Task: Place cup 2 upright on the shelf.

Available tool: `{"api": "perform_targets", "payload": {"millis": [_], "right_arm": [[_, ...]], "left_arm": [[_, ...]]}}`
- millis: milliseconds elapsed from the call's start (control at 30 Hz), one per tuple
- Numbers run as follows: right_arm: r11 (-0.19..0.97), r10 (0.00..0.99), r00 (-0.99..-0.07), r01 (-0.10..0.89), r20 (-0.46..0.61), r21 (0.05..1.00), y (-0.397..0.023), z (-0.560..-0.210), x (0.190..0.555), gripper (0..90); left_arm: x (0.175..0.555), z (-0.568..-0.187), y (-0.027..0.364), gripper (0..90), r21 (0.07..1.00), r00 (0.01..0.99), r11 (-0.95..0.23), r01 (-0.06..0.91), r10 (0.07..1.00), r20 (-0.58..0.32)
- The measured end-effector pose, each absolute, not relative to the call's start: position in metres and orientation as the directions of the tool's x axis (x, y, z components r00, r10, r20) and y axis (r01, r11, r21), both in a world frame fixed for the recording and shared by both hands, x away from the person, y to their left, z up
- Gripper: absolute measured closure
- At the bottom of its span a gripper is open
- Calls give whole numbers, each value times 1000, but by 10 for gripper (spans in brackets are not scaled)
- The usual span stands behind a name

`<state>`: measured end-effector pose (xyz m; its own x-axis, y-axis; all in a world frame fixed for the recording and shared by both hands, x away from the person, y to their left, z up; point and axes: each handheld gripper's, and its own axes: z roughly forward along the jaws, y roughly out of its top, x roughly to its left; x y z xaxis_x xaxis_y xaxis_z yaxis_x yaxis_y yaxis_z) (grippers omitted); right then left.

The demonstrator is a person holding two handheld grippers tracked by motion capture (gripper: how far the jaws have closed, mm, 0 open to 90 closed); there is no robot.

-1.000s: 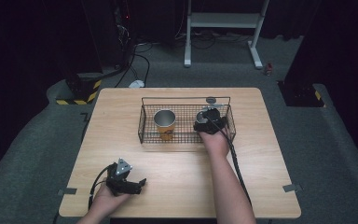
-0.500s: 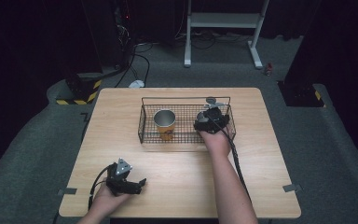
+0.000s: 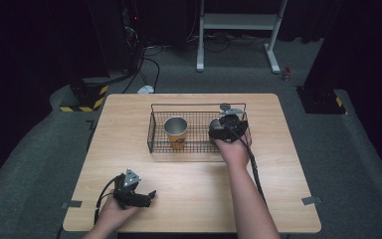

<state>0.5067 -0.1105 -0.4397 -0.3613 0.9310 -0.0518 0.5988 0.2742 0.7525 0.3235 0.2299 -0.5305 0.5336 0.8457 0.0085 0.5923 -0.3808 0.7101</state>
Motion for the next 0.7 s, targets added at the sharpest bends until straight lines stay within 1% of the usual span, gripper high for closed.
{"api": "perform_targets", "payload": {"millis": [333,700], "right_arm": [[252,926,-376,557,-29,792,-118,-426,490,91],[233,917,-399,515,-10,825,-135,-428,462,93]], "left_arm": [[324,-530,230,2,710,534,-384,590,846,14],[324,-530,230,3,711,533,-380,591,846,10]]}}
